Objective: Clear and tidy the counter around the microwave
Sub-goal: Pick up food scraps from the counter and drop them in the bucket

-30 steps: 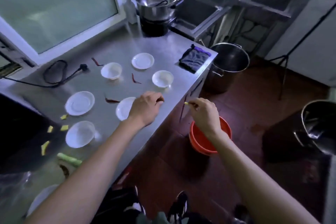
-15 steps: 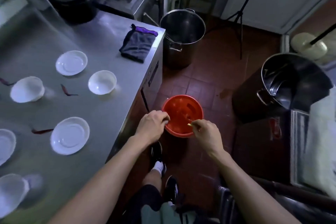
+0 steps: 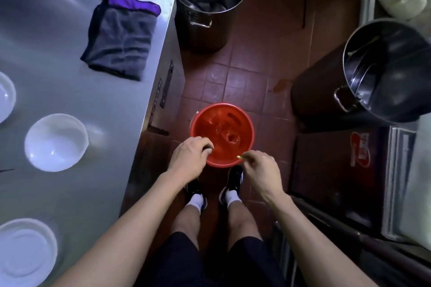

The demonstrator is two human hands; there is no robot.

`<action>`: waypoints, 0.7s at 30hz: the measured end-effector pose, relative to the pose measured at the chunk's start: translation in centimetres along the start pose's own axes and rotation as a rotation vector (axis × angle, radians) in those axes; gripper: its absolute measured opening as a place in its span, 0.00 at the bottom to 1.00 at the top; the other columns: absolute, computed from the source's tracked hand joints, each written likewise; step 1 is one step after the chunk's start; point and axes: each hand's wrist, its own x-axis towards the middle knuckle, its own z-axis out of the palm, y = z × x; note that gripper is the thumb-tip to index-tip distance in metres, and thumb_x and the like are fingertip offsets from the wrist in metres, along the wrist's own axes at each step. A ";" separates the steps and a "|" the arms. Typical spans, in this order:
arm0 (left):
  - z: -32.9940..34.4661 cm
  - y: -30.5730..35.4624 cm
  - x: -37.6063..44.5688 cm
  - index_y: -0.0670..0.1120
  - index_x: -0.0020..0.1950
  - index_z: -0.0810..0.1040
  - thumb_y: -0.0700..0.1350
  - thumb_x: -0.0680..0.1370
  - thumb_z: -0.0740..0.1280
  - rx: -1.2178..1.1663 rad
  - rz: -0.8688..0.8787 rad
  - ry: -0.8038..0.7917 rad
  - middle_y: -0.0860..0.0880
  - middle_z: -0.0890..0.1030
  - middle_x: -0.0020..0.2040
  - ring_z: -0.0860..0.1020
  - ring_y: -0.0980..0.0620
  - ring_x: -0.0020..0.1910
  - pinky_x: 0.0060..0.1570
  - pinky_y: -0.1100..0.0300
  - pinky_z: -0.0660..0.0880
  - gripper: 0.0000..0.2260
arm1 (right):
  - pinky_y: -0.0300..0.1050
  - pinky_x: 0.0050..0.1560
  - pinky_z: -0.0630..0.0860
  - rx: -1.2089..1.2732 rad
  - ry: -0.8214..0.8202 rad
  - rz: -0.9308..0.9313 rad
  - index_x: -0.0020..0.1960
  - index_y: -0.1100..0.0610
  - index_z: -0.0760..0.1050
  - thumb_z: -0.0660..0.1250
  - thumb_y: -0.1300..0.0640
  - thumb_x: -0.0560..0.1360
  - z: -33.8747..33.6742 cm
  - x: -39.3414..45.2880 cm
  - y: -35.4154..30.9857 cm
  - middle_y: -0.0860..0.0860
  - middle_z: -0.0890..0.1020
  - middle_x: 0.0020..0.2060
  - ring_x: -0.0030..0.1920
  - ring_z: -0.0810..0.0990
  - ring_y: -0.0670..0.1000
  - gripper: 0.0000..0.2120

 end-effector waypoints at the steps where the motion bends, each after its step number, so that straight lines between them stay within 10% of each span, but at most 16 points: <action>1: 0.6 -0.4 1.2 0.54 0.51 0.80 0.47 0.79 0.66 0.003 -0.008 -0.009 0.56 0.80 0.50 0.76 0.52 0.55 0.55 0.52 0.73 0.04 | 0.50 0.51 0.78 0.012 -0.008 0.016 0.53 0.53 0.84 0.69 0.57 0.76 0.7 1.0 0.5 0.49 0.86 0.47 0.49 0.83 0.52 0.08; 21: 16.5 -9.1 22.9 0.51 0.52 0.84 0.46 0.77 0.69 0.071 0.048 0.003 0.53 0.83 0.49 0.79 0.48 0.54 0.58 0.52 0.72 0.06 | 0.49 0.52 0.77 0.029 -0.136 0.079 0.54 0.50 0.83 0.66 0.57 0.76 15.9 19.3 12.8 0.49 0.85 0.51 0.53 0.82 0.55 0.10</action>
